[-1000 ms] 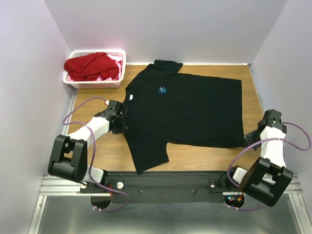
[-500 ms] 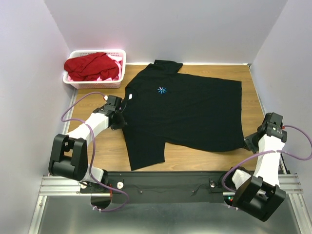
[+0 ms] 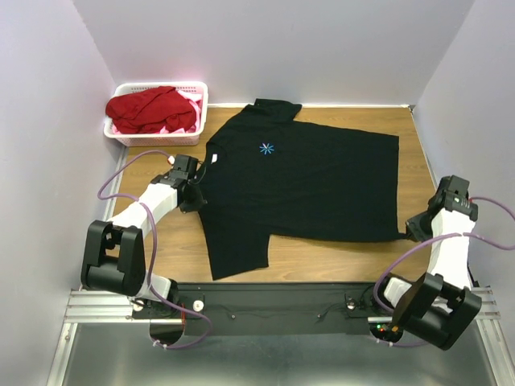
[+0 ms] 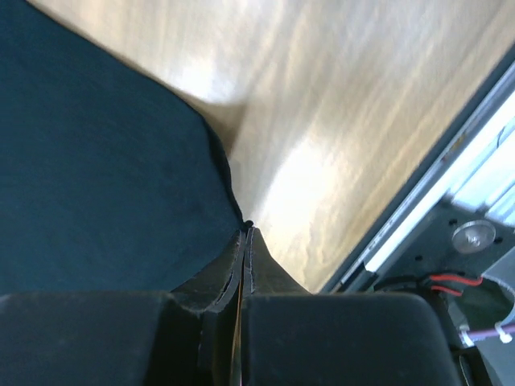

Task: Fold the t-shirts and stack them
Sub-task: Fold the tshirt

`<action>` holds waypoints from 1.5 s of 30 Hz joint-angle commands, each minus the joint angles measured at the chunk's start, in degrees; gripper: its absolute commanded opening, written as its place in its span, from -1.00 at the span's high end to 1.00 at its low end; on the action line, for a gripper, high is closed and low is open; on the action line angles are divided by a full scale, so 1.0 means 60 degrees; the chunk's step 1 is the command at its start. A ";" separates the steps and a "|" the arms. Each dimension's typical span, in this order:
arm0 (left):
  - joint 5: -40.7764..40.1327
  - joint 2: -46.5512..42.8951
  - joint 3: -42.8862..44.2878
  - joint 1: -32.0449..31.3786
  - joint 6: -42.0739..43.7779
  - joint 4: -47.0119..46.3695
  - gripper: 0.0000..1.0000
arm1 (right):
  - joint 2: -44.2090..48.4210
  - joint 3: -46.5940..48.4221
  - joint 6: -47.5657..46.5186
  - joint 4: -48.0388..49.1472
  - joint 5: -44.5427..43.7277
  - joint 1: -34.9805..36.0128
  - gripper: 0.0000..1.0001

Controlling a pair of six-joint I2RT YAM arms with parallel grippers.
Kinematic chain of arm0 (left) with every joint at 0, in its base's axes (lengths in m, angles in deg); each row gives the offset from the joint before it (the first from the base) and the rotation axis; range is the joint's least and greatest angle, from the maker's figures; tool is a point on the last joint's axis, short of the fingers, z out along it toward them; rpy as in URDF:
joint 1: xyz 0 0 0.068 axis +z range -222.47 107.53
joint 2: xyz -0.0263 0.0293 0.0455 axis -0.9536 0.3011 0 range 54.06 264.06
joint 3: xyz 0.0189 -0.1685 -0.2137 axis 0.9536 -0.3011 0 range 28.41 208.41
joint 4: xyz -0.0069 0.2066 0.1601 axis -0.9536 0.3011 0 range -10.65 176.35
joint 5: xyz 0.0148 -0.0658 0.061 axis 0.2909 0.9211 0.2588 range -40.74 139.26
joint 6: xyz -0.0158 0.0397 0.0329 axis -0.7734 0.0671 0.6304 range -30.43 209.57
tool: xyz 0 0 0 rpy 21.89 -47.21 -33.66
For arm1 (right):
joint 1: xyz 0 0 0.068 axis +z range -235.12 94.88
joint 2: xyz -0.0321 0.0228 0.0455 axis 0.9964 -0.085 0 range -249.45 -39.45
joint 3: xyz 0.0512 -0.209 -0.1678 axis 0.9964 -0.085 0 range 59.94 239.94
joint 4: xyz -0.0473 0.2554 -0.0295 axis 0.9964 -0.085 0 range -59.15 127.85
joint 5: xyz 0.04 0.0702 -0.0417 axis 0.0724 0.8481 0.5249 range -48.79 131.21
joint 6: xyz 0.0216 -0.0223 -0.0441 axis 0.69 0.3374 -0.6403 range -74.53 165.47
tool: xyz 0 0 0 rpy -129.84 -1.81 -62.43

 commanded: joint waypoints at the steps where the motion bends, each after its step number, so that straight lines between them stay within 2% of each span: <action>1: -0.0286 0.0029 0.0692 0.0140 0.0232 0.0231 1.00 | -0.0295 0.0750 -0.0323 0.0471 -0.0470 0.0045 0.99; 11: -0.0184 0.1142 0.2755 0.0287 0.0305 0.0510 1.00 | -0.1320 0.0853 -0.0573 0.1378 -0.0544 0.0045 0.99; 23: -0.0067 0.3441 0.5788 0.0272 0.0554 0.0861 1.00 | -0.2507 0.0809 -0.0573 0.2375 0.0013 0.0045 0.99; 29: 0.0094 0.4203 0.6361 0.0243 0.0730 0.0803 1.00 | -0.3049 0.0926 -0.0572 0.2785 0.0189 0.0045 0.99; 45: -0.0330 0.4439 0.6552 0.0243 0.0715 0.0480 1.00 | -0.4163 0.1952 -0.0690 0.3313 0.1009 0.0045 0.99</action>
